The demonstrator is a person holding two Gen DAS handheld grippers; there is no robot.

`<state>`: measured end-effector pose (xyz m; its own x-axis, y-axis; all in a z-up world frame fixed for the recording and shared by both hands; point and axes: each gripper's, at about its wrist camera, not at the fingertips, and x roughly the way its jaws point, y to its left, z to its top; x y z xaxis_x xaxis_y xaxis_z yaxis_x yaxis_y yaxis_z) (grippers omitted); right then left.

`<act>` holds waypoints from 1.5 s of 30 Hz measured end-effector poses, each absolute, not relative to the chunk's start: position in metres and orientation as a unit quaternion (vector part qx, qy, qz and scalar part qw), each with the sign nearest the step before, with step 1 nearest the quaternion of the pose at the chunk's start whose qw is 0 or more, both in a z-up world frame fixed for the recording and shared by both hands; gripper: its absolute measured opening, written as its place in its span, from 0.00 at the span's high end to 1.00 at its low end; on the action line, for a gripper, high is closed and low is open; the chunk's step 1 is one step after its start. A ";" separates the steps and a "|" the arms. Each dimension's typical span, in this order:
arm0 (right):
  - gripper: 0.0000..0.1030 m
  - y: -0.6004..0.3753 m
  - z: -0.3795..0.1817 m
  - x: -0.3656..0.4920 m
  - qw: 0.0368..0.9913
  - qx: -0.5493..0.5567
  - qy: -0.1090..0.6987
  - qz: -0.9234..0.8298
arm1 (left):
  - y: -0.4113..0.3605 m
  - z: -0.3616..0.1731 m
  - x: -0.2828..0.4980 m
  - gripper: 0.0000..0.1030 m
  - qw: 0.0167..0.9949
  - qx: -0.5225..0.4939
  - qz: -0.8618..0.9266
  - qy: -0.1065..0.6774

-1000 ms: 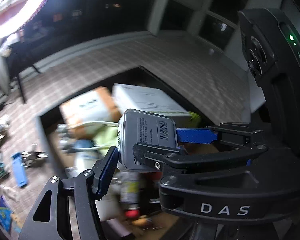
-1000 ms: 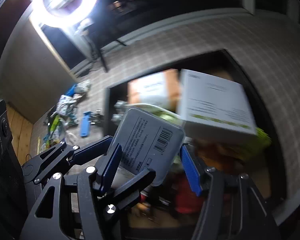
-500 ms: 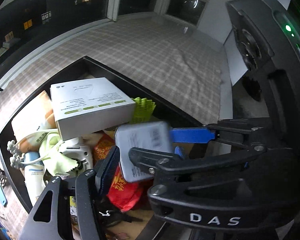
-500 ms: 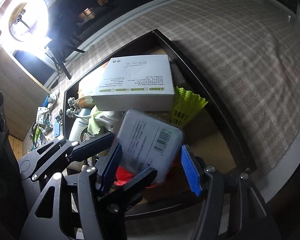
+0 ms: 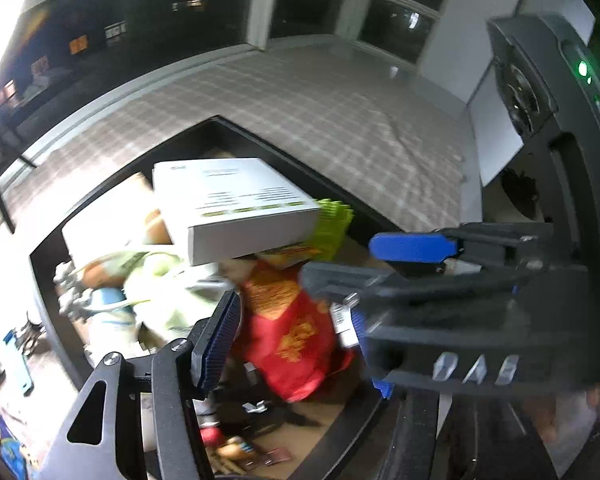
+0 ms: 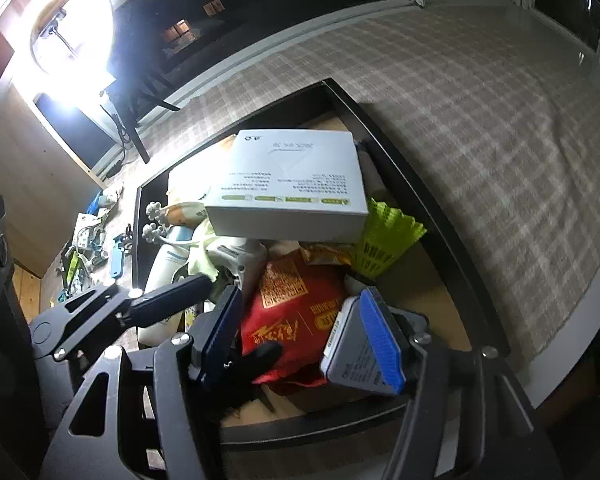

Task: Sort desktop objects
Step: 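Lift the power bank with the right tool and drop it into the bin, then grasp the metal bottle opener with the right tool while the left tool grasps the blue clip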

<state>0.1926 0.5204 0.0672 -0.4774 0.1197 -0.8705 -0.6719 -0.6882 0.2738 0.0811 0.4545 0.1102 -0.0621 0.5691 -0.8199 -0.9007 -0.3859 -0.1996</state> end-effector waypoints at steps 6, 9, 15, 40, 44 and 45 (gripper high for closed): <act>0.41 0.519 0.073 0.182 0.246 -0.452 0.293 0.806 | 0.421 0.116 0.043 0.47 0.486 -0.459 0.730 0.143; 0.41 0.517 0.076 0.177 0.239 -0.462 0.281 0.806 | 0.404 0.121 0.026 0.47 0.473 -0.458 0.742 0.128; 0.41 0.521 0.086 0.180 0.231 -0.449 0.293 0.812 | 0.375 0.125 0.003 0.47 0.449 -0.456 0.761 0.109; 0.41 0.380 0.085 -0.046 -0.034 -0.518 -0.038 0.854 | 0.181 0.082 -0.098 0.47 0.259 -0.503 0.823 0.046; 0.41 0.370 0.068 -0.076 -0.053 -0.538 -0.076 0.838 | 0.143 0.077 -0.100 0.47 0.225 -0.514 0.827 0.041; 0.41 0.368 0.063 -0.082 -0.058 -0.544 -0.084 0.833 | 0.134 0.075 -0.099 0.47 0.218 -0.520 0.825 0.036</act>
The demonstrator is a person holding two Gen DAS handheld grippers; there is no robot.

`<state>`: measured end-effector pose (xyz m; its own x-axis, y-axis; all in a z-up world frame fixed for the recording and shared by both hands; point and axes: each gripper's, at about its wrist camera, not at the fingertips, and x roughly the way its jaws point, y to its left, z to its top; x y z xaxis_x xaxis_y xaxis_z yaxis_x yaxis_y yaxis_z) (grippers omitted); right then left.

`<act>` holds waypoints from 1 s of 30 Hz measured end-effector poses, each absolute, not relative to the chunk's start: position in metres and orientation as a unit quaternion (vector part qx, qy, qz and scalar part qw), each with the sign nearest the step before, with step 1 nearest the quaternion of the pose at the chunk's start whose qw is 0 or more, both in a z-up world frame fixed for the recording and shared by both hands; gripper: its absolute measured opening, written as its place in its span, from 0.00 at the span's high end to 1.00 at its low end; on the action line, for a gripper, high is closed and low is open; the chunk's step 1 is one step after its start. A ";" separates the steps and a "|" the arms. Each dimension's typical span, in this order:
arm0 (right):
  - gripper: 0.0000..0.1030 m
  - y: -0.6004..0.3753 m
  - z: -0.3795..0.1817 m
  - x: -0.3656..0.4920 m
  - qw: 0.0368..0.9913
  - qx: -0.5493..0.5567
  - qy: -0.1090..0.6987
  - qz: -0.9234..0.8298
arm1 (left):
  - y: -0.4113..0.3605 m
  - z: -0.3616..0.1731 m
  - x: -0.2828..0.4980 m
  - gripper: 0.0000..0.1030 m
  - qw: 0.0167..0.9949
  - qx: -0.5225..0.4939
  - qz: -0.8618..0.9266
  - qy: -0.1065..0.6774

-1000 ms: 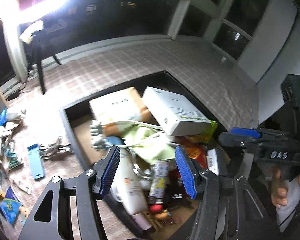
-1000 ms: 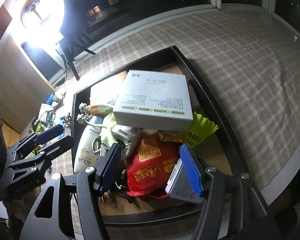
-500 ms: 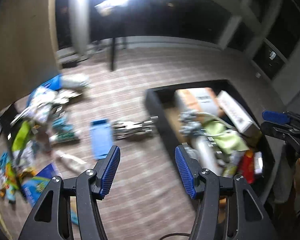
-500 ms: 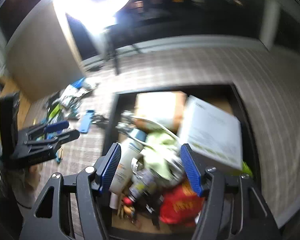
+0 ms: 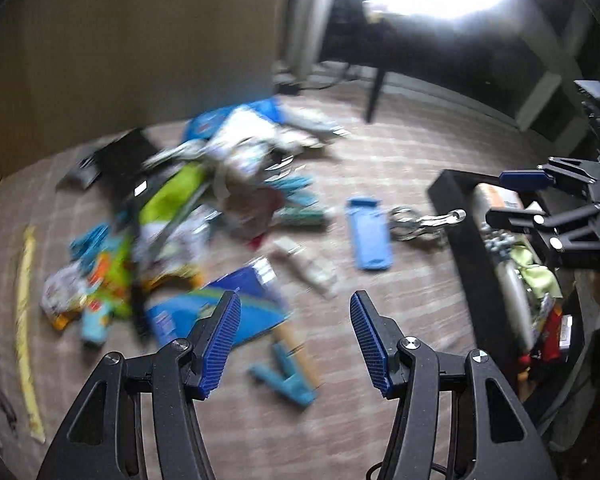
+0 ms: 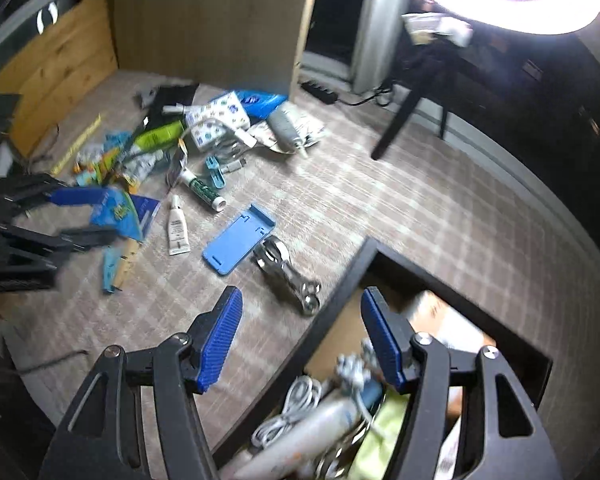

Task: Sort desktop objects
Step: 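Grasp the metal bottle opener with the right tool while the left tool grasps the blue clip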

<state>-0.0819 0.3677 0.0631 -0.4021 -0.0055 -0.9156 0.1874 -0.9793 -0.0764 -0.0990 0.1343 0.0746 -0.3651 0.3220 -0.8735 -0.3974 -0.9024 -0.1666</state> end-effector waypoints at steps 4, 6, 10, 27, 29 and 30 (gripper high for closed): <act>0.41 0.361 0.041 -0.103 0.074 0.564 0.110 -0.815 | 0.111 0.065 -0.090 0.47 0.195 -0.539 0.819 0.032; 0.41 0.358 0.031 -0.110 0.080 0.572 0.120 -0.807 | 0.111 0.059 -0.086 0.48 0.187 -0.546 0.816 0.032; 0.41 0.354 0.015 -0.122 0.086 0.583 0.142 -0.795 | 0.116 0.041 -0.082 0.51 0.181 -0.569 0.802 0.022; 0.42 0.358 -0.009 -0.130 0.099 0.598 0.161 -0.779 | 0.124 0.018 -0.072 0.59 0.181 -0.592 0.785 0.027; 0.45 0.357 -0.010 -0.131 0.097 0.600 0.166 -0.777 | 0.126 0.015 -0.072 0.57 0.174 -0.594 0.784 0.040; 0.46 0.357 -0.010 -0.131 0.097 0.601 0.167 -0.775 | 0.124 0.014 -0.074 0.57 0.173 -0.594 0.785 0.036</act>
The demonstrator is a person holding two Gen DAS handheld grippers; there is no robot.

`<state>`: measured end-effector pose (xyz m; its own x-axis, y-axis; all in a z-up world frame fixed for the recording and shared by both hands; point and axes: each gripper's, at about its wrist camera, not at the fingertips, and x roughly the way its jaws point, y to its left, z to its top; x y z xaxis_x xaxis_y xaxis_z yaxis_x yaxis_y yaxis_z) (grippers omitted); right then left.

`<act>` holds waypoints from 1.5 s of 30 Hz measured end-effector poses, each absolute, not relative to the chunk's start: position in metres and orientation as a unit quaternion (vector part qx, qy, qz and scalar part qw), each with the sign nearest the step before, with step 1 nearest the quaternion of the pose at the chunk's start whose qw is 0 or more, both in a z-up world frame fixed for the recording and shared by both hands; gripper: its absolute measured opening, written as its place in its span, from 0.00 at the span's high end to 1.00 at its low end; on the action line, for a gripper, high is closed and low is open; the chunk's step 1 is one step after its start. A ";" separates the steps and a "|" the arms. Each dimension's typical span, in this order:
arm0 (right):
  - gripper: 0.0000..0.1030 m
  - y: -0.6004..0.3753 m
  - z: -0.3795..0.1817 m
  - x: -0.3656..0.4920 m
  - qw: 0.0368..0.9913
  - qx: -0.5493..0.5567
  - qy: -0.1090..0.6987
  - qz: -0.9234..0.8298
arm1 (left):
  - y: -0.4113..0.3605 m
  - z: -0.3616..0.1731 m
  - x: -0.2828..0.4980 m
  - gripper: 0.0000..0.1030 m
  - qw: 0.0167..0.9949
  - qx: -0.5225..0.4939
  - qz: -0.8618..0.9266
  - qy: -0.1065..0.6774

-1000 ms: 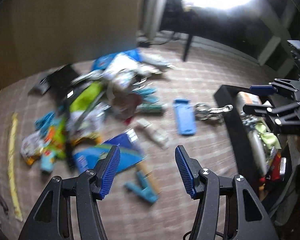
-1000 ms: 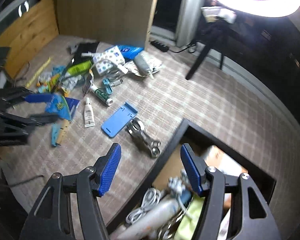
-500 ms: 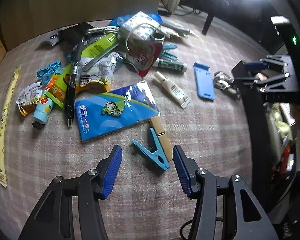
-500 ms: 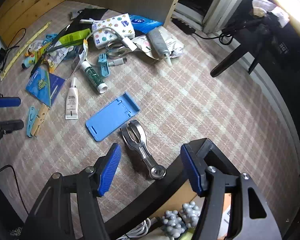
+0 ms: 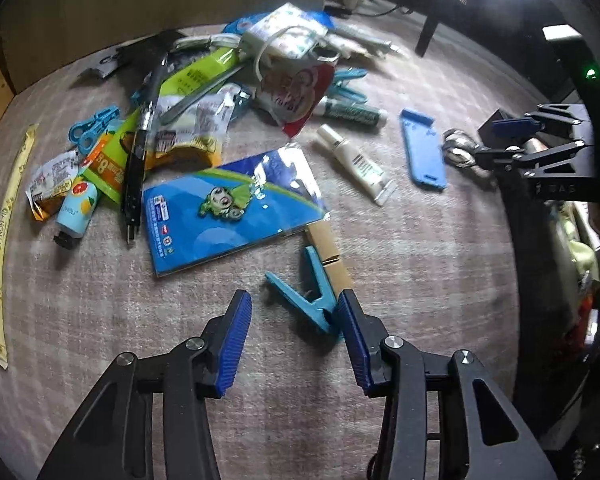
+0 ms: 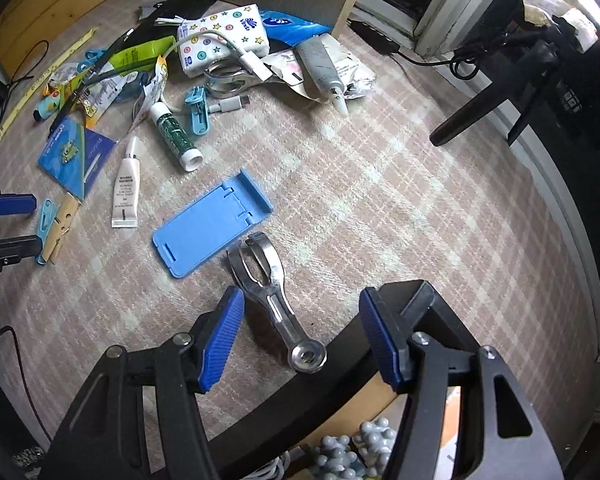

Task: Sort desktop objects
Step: 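Grasp the metal bottle opener with the right tool while the left tool grasps the blue clip, then carry the bottle opener and blue clip into the bin and release both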

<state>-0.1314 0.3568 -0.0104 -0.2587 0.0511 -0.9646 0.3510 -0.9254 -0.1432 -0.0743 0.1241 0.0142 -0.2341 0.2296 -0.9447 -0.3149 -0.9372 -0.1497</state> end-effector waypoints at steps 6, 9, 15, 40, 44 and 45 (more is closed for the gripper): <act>0.55 0.350 -0.016 -0.132 0.100 0.610 0.183 -0.764 | 0.113 0.015 -0.075 0.57 0.165 -0.595 0.786 0.033; 0.59 0.349 -0.019 -0.133 0.101 0.615 0.180 -0.761 | 0.114 0.015 -0.076 0.57 0.170 -0.594 0.785 0.041; 0.71 0.350 -0.022 -0.134 0.103 0.622 0.162 -0.759 | 0.127 0.011 -0.077 0.63 0.164 -0.591 0.787 0.067; 0.84 0.370 0.029 -0.117 0.094 0.585 0.029 -0.805 | 0.087 0.040 -0.093 0.89 0.141 -0.574 0.807 0.015; 0.84 0.366 0.034 -0.095 0.085 0.577 0.014 -0.812 | 0.101 0.054 -0.076 0.89 0.149 -0.563 0.813 0.018; 0.84 0.368 0.039 -0.090 0.085 0.574 0.008 -0.815 | 0.112 0.055 -0.075 0.89 0.151 -0.561 0.814 0.018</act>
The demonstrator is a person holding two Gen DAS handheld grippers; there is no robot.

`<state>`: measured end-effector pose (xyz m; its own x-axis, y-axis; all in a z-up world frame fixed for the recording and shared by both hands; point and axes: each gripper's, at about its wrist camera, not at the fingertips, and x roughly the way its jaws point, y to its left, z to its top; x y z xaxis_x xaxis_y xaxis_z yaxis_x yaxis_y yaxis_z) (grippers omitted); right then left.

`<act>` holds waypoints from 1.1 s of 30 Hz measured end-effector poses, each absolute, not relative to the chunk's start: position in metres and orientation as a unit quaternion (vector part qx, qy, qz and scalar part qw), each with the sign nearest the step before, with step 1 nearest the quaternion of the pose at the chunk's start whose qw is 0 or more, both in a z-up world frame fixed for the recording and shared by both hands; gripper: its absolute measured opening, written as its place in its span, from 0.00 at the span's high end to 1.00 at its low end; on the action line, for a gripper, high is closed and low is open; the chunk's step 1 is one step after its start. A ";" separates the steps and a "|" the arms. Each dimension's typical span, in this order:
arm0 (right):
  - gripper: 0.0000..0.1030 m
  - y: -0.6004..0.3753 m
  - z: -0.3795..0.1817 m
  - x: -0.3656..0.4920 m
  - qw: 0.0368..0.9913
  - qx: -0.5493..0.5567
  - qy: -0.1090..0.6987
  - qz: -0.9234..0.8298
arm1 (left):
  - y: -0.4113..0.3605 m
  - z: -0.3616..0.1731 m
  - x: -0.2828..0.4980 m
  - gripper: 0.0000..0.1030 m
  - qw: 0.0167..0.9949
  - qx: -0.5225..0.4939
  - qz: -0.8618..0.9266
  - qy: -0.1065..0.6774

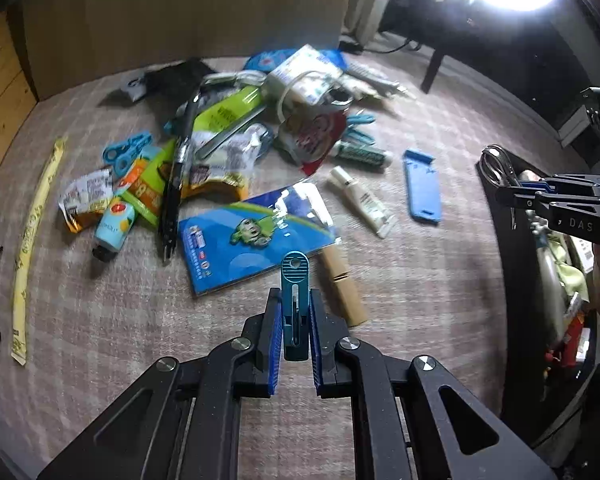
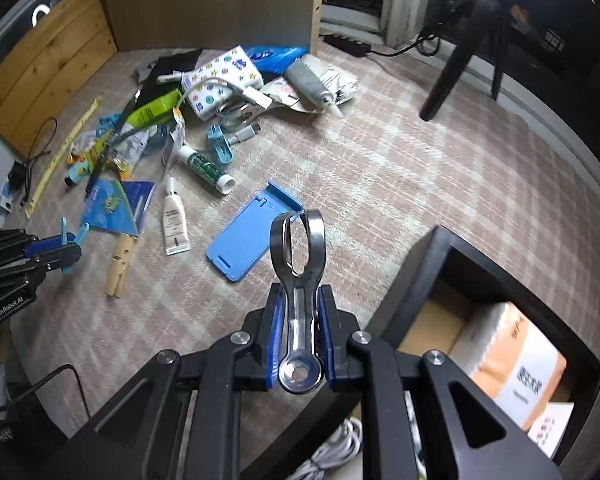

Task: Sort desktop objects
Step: 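Carry the bottle opener and blue clip into the bin and release both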

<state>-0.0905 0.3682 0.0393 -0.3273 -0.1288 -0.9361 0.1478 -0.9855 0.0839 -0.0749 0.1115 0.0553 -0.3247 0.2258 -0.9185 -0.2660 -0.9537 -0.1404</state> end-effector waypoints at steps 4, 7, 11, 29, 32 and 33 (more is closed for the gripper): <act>0.84 0.381 0.047 -0.074 0.075 0.563 -0.007 -0.823 | 0.129 0.069 -0.065 0.89 0.171 -0.551 0.816 0.028; 0.84 0.385 0.053 -0.060 0.062 0.556 -0.020 -0.829 | 0.148 0.077 -0.060 0.89 0.197 -0.544 0.815 0.039; 0.84 0.398 0.056 -0.041 0.035 0.550 -0.030 -0.834 | 0.185 0.082 -0.053 0.89 0.238 -0.538 0.807 0.052; 0.84 0.498 0.072 0.112 -0.120 0.531 -0.117 -0.831 | 0.350 0.107 0.028 0.89 0.422 -0.495 0.743 0.160; 0.84 0.509 0.069 0.128 -0.138 0.530 -0.130 -0.827 | 0.365 0.106 0.043 0.89 0.438 -0.492 0.732 0.176; 0.84 0.512 0.069 0.132 -0.142 0.530 -0.133 -0.825 | 0.369 0.105 0.046 0.89 0.442 -0.491 0.729 0.181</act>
<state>0.1323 0.5118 0.0686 -0.3983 0.0937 -0.9125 -0.3759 -0.9241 0.0692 0.0462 0.3687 0.1050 -0.1284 0.4664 -0.8752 -0.8213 -0.5446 -0.1697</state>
